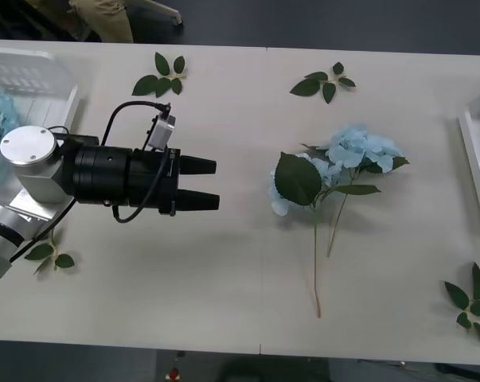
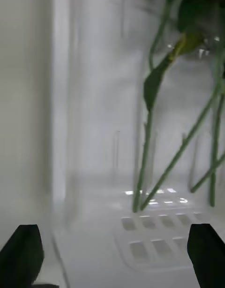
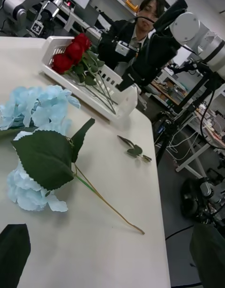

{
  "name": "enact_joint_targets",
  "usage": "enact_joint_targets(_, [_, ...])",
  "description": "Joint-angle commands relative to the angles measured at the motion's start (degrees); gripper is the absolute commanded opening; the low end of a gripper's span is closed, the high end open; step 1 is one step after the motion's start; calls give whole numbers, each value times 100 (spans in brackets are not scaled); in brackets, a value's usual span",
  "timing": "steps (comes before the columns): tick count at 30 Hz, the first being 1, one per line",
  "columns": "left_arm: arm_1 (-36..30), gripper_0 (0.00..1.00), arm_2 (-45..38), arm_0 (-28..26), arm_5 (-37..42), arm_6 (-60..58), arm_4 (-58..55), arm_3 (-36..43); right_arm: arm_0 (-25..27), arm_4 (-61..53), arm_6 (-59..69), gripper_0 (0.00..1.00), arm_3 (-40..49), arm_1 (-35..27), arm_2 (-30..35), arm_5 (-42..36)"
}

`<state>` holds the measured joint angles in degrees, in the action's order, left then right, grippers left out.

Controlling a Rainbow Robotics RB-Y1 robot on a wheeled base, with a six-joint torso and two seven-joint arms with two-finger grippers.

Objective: Put the red flowers into the right box and the blue flowers into the left box

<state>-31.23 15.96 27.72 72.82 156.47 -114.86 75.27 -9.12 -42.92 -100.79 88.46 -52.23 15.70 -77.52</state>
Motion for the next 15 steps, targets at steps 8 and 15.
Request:
enact_joint_targets(8, [240, 100, -172, 93, -4, -147, 121, 129, -2, -612, 1448, 92, 1375, 239, -137, -439])
enact_joint_targets(15, [380, 100, -295, 260, 259, -147, -81, 243, -2, -867, 2124, 91, 1850, 450, -524, -325])
